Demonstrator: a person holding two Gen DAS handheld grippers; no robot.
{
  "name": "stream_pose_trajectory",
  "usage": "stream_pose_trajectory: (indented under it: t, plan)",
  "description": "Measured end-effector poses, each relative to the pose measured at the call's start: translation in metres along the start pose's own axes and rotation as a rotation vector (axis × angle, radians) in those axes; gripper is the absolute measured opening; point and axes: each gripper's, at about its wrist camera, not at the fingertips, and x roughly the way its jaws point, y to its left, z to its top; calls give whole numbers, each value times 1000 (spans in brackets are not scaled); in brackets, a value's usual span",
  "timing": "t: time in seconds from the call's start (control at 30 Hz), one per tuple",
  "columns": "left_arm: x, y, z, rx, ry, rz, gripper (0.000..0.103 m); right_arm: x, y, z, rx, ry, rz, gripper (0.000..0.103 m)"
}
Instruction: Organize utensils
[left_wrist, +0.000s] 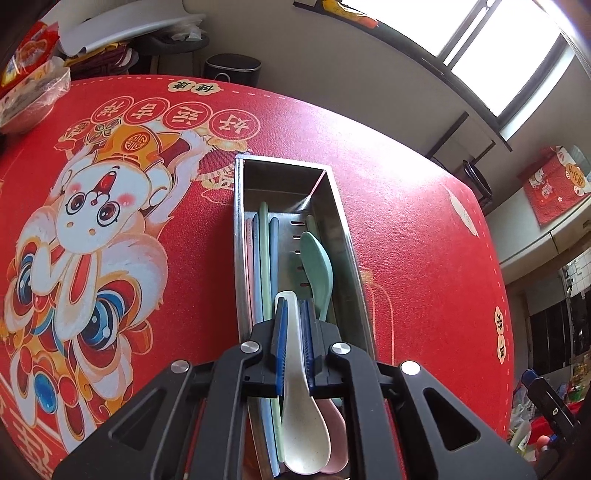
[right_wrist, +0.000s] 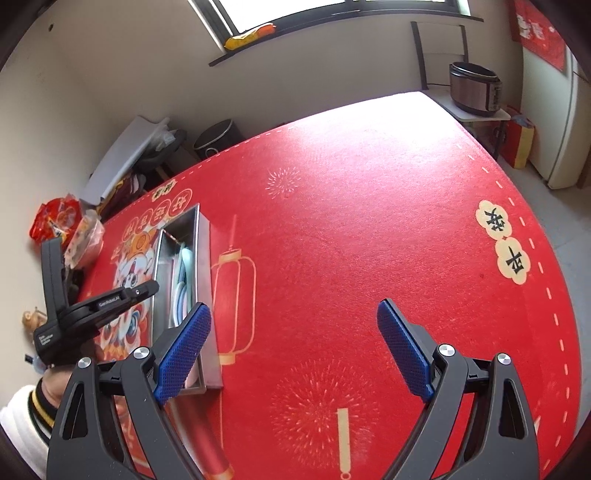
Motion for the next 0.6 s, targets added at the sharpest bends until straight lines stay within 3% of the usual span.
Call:
stream_pose_trajectory:
  t: [0.3, 0.6]
  plan:
    - [-60, -6, 11, 119, -86, -4, 36, -36, 29, 11, -24, -93, 11, 88]
    - [-156, -3, 23, 252, -237, 24, 78, -80, 74, 17, -89, -187, 0, 88]
